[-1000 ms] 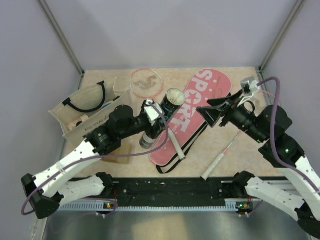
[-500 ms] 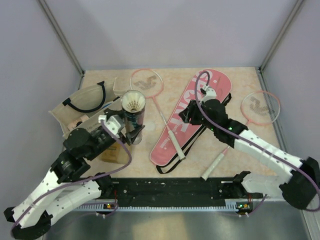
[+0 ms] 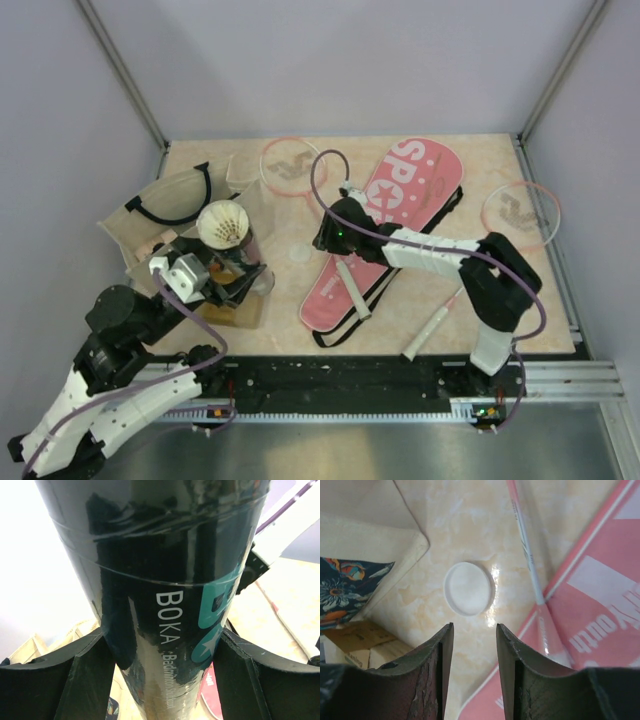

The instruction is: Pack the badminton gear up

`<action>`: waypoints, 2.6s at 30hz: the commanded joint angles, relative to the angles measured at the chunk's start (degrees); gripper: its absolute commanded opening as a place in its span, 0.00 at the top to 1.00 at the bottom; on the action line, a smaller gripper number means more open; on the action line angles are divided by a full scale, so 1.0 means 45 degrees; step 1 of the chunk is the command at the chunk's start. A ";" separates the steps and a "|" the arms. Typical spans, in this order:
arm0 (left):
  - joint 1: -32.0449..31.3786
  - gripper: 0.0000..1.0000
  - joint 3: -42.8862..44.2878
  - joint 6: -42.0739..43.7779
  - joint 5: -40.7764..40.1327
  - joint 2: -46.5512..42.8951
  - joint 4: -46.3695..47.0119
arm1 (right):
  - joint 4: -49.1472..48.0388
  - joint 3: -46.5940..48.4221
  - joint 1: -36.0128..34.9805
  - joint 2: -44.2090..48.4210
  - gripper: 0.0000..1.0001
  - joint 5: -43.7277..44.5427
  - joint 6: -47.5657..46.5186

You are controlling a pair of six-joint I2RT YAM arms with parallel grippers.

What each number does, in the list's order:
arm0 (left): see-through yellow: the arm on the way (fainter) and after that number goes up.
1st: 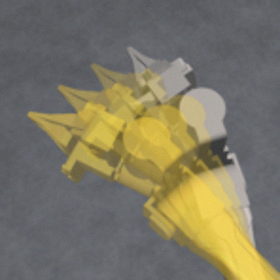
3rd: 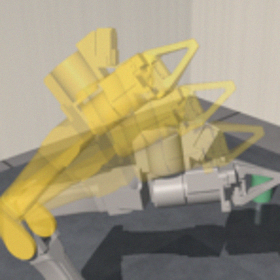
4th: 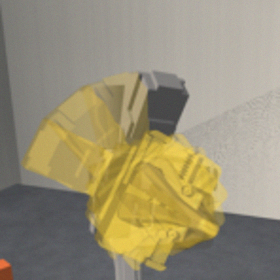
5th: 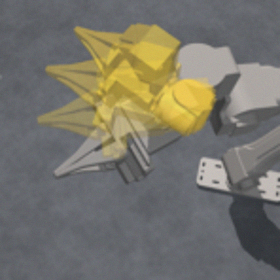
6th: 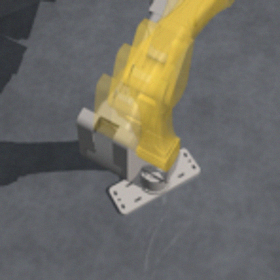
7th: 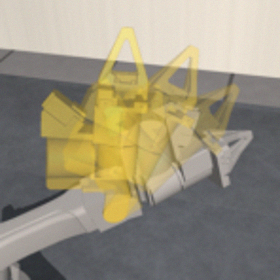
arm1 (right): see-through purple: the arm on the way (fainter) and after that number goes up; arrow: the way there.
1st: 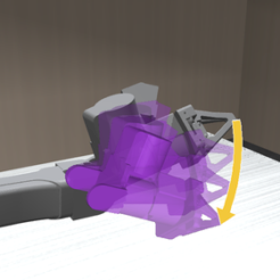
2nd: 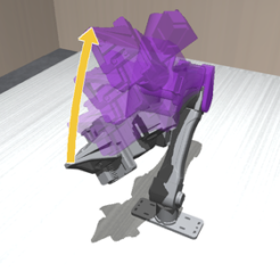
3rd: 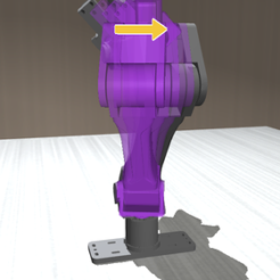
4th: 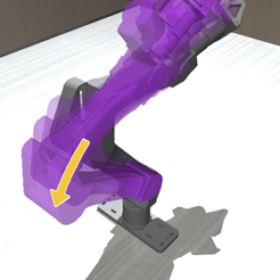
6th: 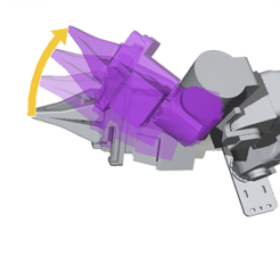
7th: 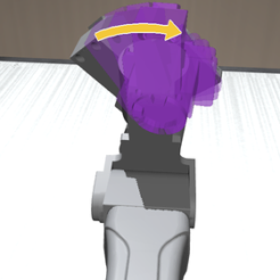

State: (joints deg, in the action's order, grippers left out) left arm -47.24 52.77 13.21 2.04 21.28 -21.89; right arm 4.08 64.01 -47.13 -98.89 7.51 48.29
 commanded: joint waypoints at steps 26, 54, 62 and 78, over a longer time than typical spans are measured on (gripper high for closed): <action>0.0030 0.82 0.0128 -0.0260 0.0659 -0.1369 0.0275 | 0.4602 0.6440 -0.1537 -0.6286 0.81 0.3408 -0.0672; 0.0030 0.83 -0.0595 0.0814 0.0131 0.0328 -0.0155 | 0.1495 0.2302 0.0432 0.2204 1.00 0.1438 -0.3132; 0.0030 0.83 -0.0614 0.1165 0.0521 0.2398 0.0176 | 0.4247 0.2415 0.1256 0.6795 1.00 0.0871 -0.5399; 0.0030 0.83 -0.0303 0.1888 0.1304 0.7125 0.2560 | 0.5910 0.3725 0.1256 0.8969 1.00 -0.3248 -0.6590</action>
State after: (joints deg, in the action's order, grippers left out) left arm -47.24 48.34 20.40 6.57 50.92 -16.67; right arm 27.97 77.91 -41.15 -56.77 -1.89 21.63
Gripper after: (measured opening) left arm 0.732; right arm 0.007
